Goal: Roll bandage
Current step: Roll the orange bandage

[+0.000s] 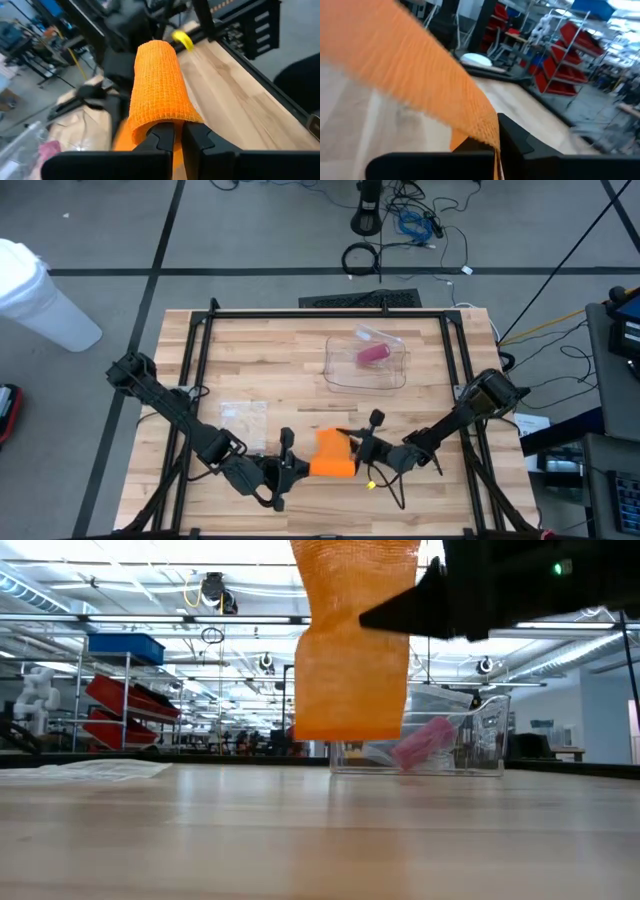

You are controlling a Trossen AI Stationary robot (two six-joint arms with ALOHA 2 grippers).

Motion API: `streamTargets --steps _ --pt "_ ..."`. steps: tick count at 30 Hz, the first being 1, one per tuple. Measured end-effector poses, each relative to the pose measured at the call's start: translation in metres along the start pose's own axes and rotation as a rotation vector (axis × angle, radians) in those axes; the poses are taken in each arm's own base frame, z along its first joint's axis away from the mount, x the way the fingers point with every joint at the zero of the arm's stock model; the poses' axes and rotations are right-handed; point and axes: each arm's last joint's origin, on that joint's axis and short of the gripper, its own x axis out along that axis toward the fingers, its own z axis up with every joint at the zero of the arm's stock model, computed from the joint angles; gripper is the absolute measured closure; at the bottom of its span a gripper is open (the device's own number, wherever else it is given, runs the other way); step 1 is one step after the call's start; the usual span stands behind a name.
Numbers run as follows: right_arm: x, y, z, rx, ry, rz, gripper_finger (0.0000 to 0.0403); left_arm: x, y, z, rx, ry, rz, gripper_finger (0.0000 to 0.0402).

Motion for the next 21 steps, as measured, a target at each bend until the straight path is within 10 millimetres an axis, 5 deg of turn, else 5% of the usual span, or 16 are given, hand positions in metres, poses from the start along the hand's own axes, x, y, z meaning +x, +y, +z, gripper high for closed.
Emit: streamTargets --steps 9,21 --pt "-0.01 -0.02 0.044 -0.112 -0.072 -0.031 0.0403 -0.005 -0.01 -0.007 -0.01 0.067 -0.084 0.0388" --pt "-0.037 -0.026 0.077 -0.319 -0.197 0.055 0.0403 -0.005 -0.015 -0.014 -0.035 0.106 -0.169 0.0388"
